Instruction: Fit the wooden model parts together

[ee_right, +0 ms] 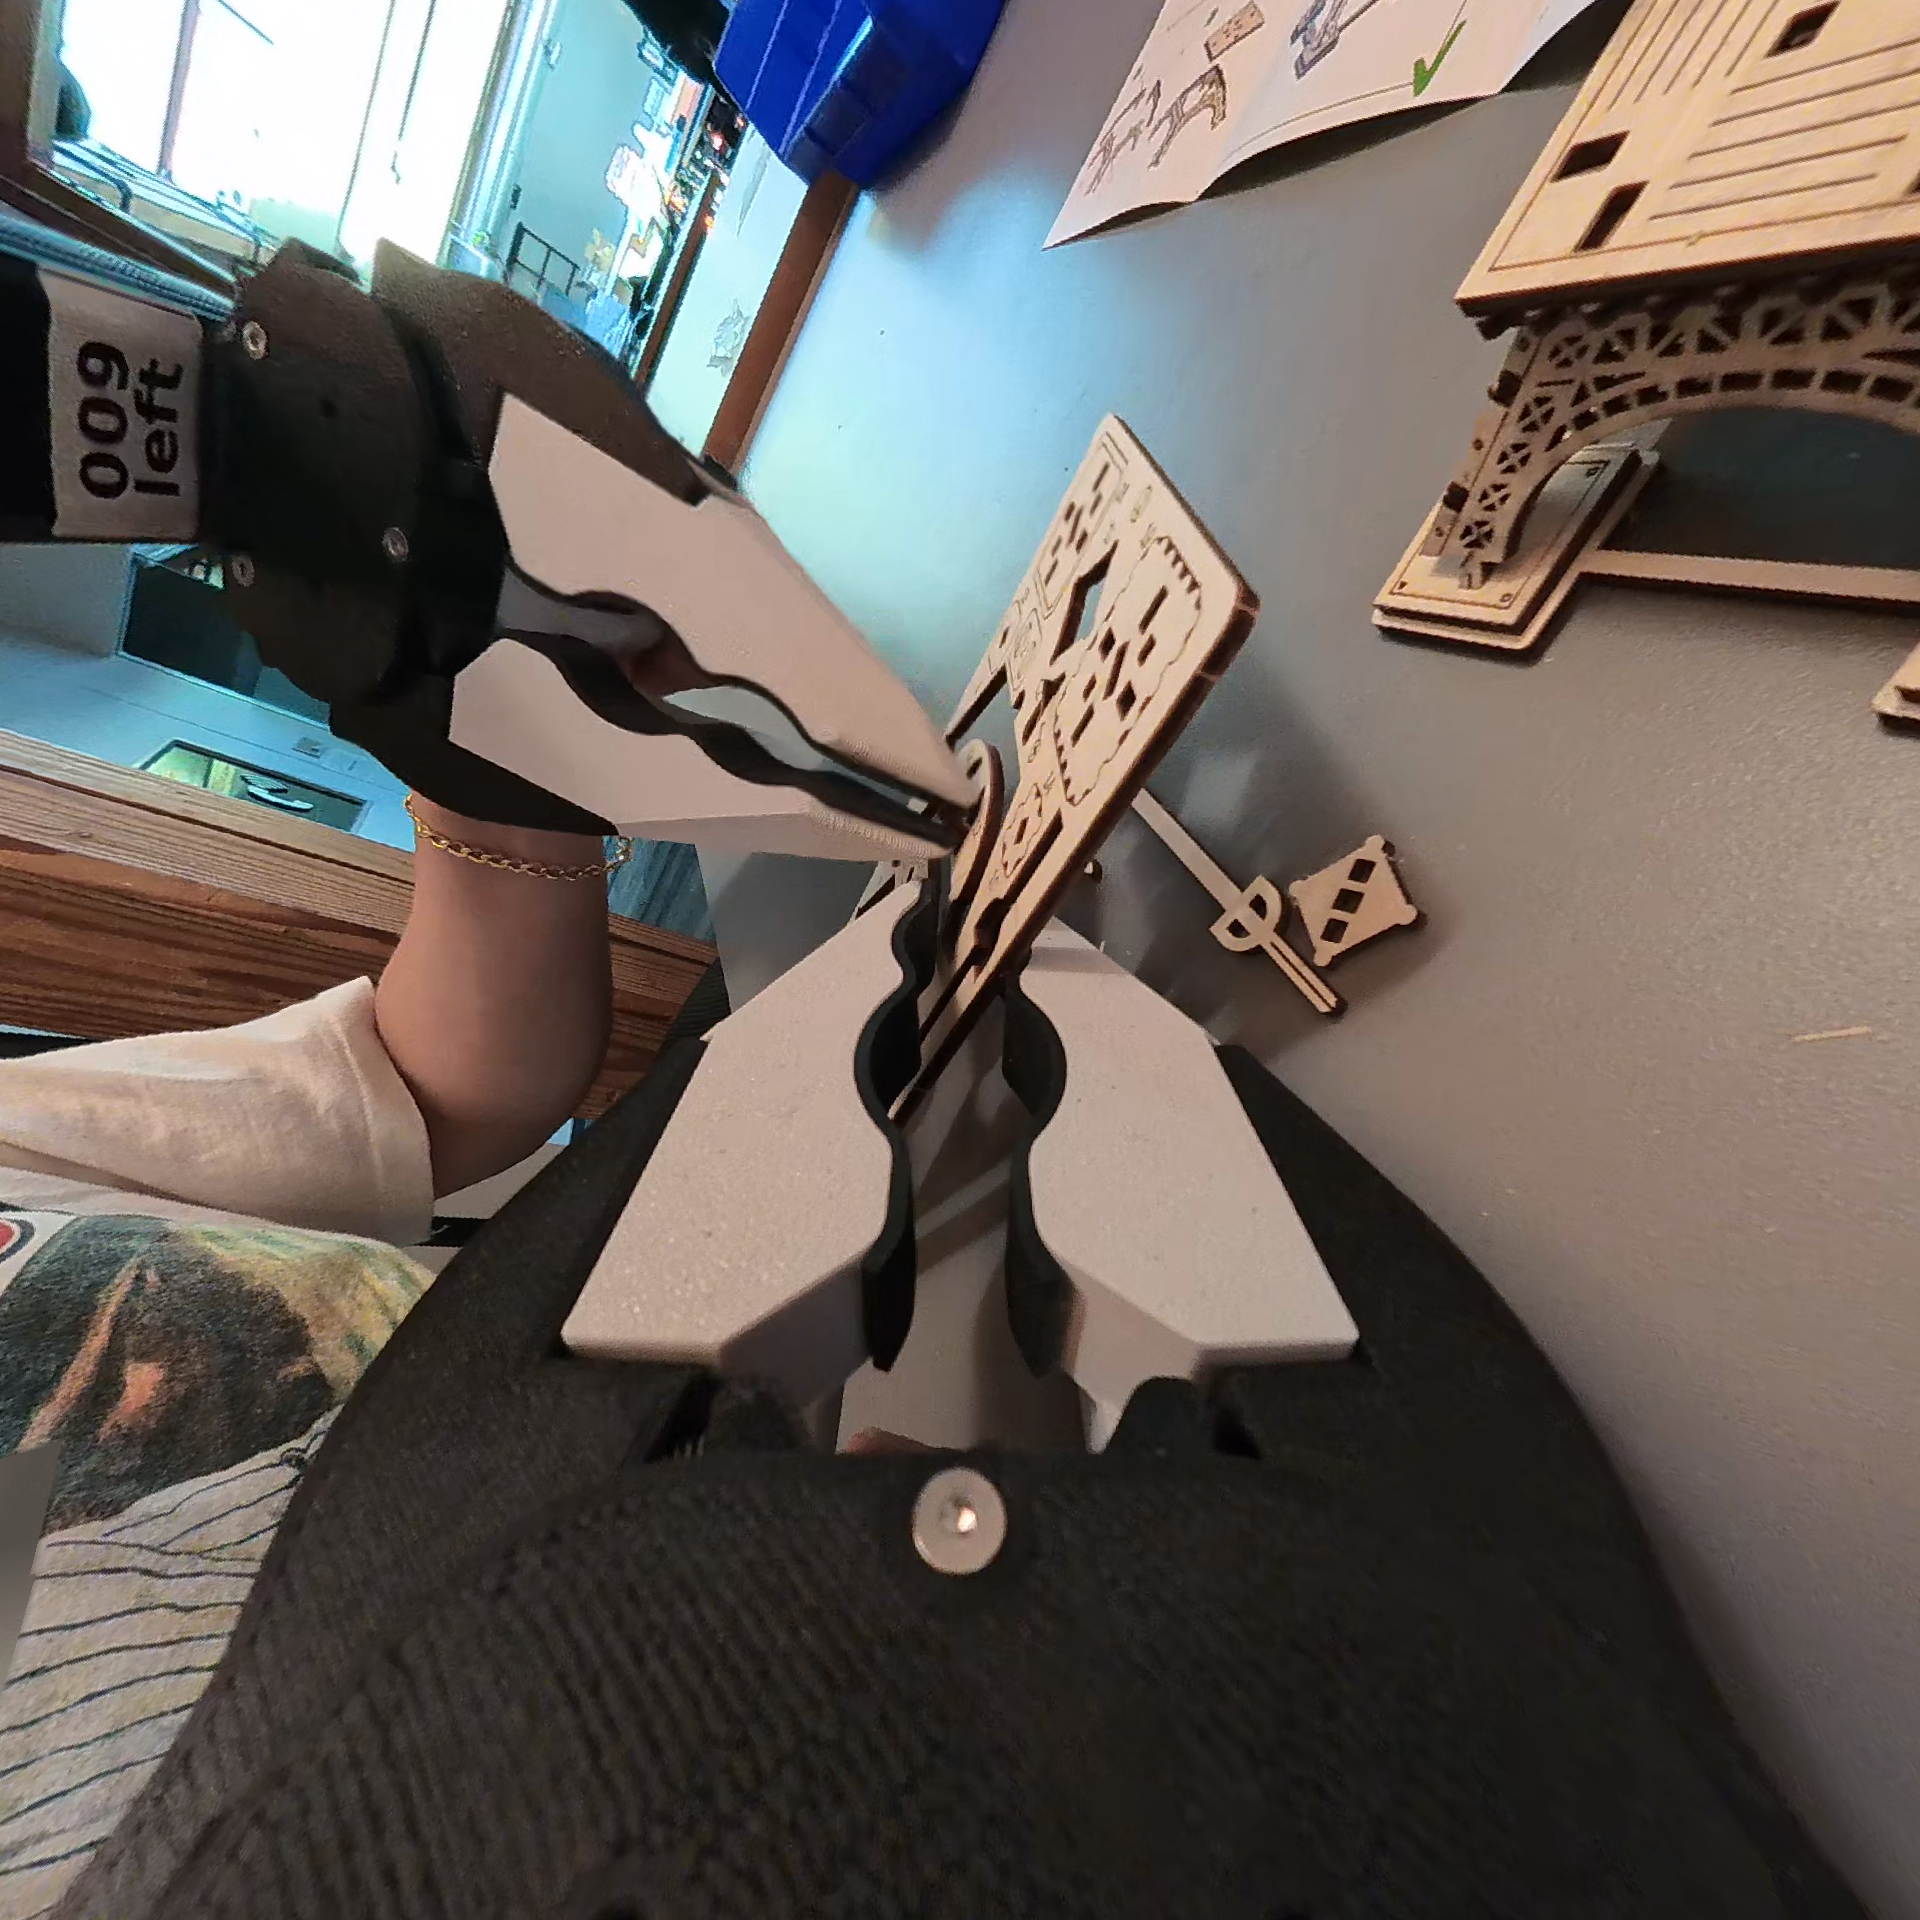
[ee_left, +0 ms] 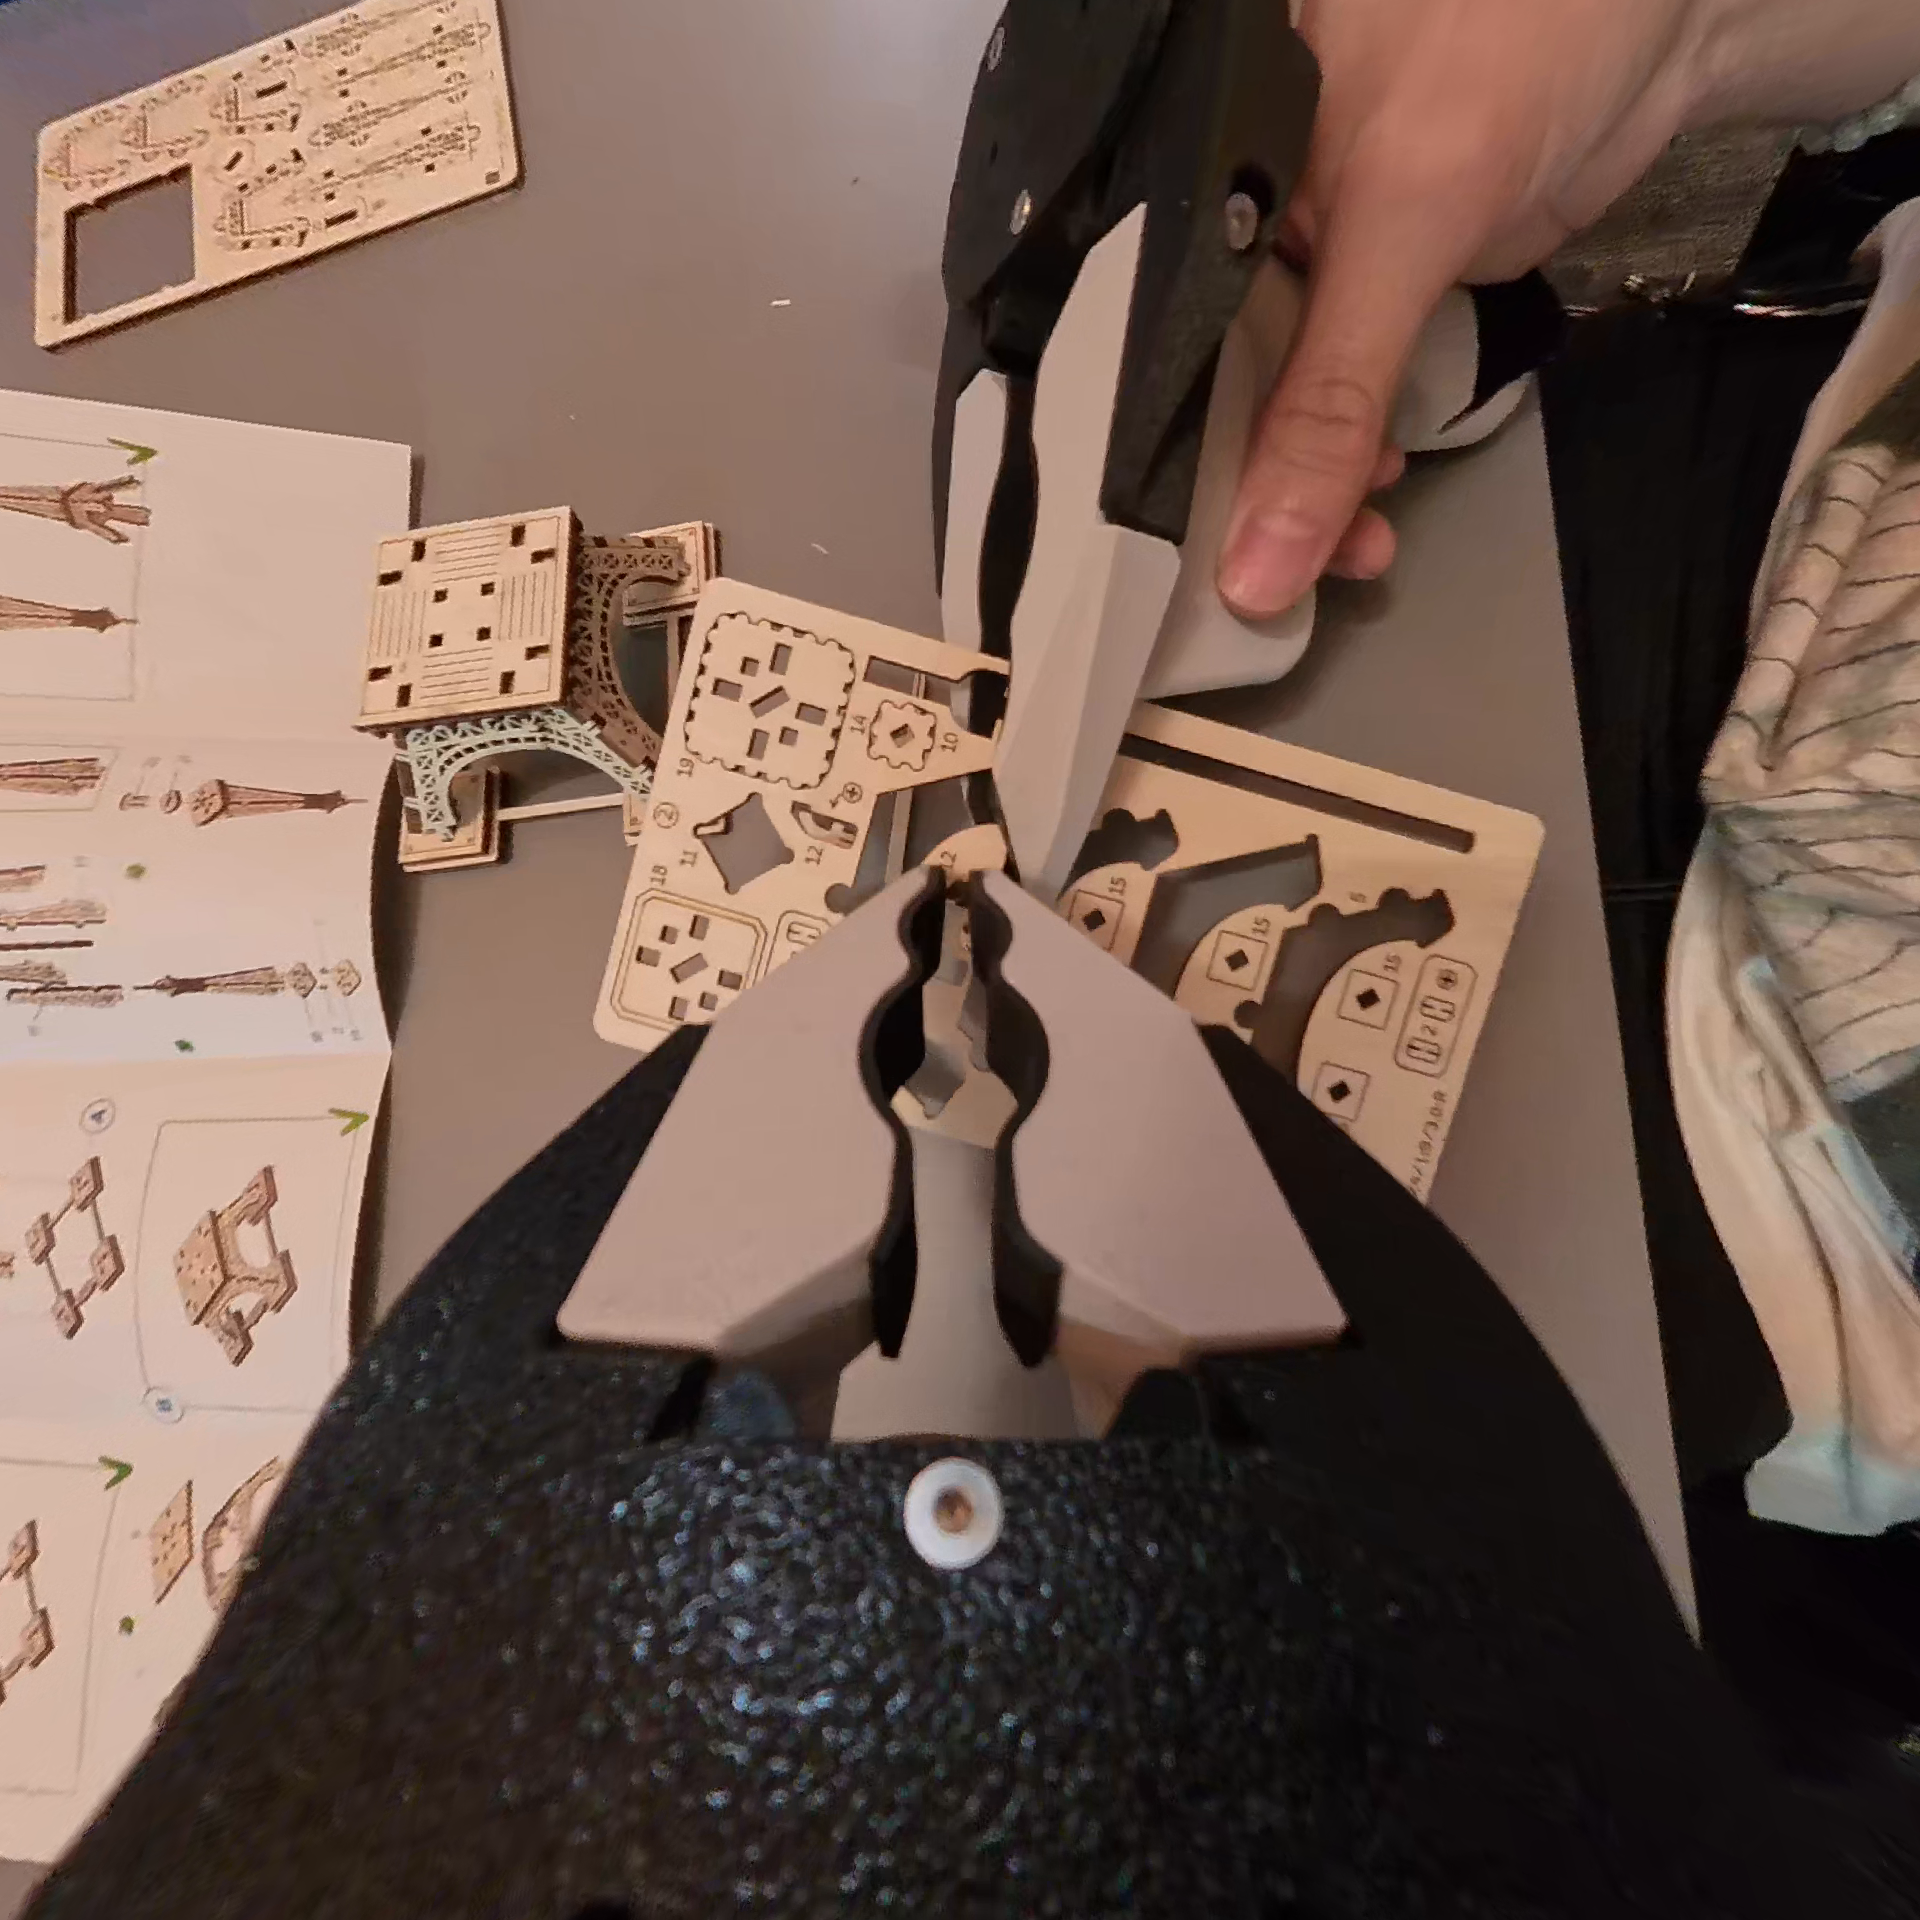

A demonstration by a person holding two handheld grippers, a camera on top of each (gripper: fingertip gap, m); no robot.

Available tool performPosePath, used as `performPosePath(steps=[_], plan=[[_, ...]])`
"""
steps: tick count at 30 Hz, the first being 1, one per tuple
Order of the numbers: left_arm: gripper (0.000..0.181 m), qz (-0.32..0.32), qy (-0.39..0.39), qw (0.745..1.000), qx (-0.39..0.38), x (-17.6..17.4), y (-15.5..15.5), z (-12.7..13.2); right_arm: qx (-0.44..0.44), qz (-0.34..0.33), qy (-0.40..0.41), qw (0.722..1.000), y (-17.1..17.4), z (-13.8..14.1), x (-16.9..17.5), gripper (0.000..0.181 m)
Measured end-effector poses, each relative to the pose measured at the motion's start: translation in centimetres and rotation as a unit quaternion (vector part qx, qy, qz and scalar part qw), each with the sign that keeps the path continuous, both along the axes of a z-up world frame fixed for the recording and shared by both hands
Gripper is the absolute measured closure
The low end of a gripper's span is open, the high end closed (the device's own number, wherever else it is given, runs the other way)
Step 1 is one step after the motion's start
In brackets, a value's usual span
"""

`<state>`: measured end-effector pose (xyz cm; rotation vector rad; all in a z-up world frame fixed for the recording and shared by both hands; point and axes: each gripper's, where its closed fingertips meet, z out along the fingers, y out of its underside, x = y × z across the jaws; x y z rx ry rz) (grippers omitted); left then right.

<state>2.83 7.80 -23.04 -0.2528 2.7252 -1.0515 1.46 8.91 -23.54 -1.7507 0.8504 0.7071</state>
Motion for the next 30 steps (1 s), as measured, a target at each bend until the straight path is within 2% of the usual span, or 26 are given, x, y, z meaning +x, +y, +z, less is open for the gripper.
performPosePath(steps=[1, 8, 14, 21, 23, 26, 28, 30], plan=[[0.180, -0.003, -0.005, 1.000, 0.003, -0.1, 0.1, 0.0, 0.000, 0.000, 0.000, 1.000, 0.0, 0.0, 0.0, 0.175], [0.181, -0.007, 0.005, 0.999, -0.040, -0.6, 0.3, 0.6, 0.003, 0.007, -0.001, 1.000, 0.1, 0.1, -0.2, 0.174], [0.181, -0.036, -0.023, 0.999, -0.028, -0.8, 0.4, 0.5, 0.001, 0.015, -0.001, 1.000, 0.2, 0.0, -0.5, 0.175], [0.181, 0.104, 0.040, 0.993, -0.042, 0.7, 0.0, 0.4, 0.003, -0.012, 0.000, 1.000, 0.0, 0.1, 0.4, 0.175], [0.181, 0.182, 0.067, 0.979, -0.067, 1.0, -0.1, 0.6, 0.005, -0.021, -0.002, 1.000, -0.1, 0.1, 0.7, 0.175], [0.180, 0.285, 0.089, 0.944, -0.140, 1.3, -0.2, 0.6, 0.005, -0.028, -0.002, 1.000, -0.2, 0.1, 0.9, 0.176], [0.181, 0.325, 0.116, 0.915, -0.209, 1.3, -0.1, 0.7, 0.004, -0.028, -0.003, 1.000, -0.2, 0.1, 0.9, 0.176], [0.181, 0.339, 0.176, 0.877, -0.291, 1.1, -0.1, 1.0, 0.006, -0.025, -0.005, 1.000, -0.1, 0.2, 0.8, 0.176]])
